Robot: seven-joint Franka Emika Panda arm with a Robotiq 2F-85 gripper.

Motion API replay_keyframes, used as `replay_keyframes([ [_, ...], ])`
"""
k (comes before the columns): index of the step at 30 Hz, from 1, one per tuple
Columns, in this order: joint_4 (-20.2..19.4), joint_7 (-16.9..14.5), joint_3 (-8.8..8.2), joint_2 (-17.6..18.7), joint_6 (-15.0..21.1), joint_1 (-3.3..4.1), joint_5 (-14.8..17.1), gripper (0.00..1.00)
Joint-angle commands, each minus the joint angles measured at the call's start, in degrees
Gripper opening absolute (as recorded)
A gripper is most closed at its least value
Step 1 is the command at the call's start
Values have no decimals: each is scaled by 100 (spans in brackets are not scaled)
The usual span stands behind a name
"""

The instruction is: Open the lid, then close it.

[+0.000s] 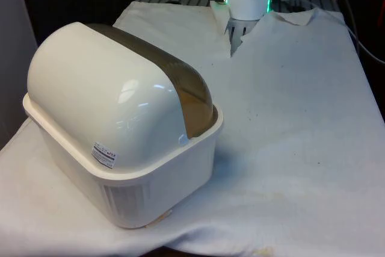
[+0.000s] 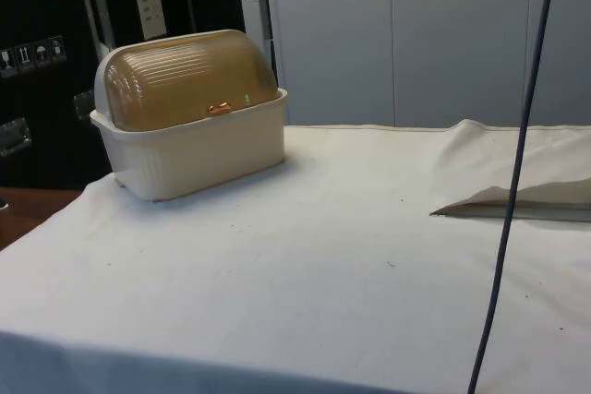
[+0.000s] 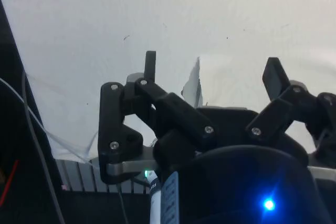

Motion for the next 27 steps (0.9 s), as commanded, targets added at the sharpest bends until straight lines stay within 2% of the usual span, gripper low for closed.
replay_keyframes([
  [1, 0, 0, 0, 0, 0, 0, 0, 98],
  [4, 0, 0, 0, 0, 0, 0, 0, 84],
  [5, 0, 0, 0, 0, 0, 0, 0, 84],
  [6, 0, 0, 0, 0, 0, 0, 0, 77],
  [7, 0, 0, 0, 0, 0, 0, 0, 66],
  [9, 0, 0, 0, 0, 0, 0, 0, 55],
  [10, 0, 0, 0, 0, 0, 0, 0, 47],
  [18, 0, 0, 0, 0, 0, 0, 0, 3],
  [19, -6, 6, 0, -6, 6, 0, 6, 0],
  [27, -6, 17, 6, 6, 0, 0, 6, 0],
])
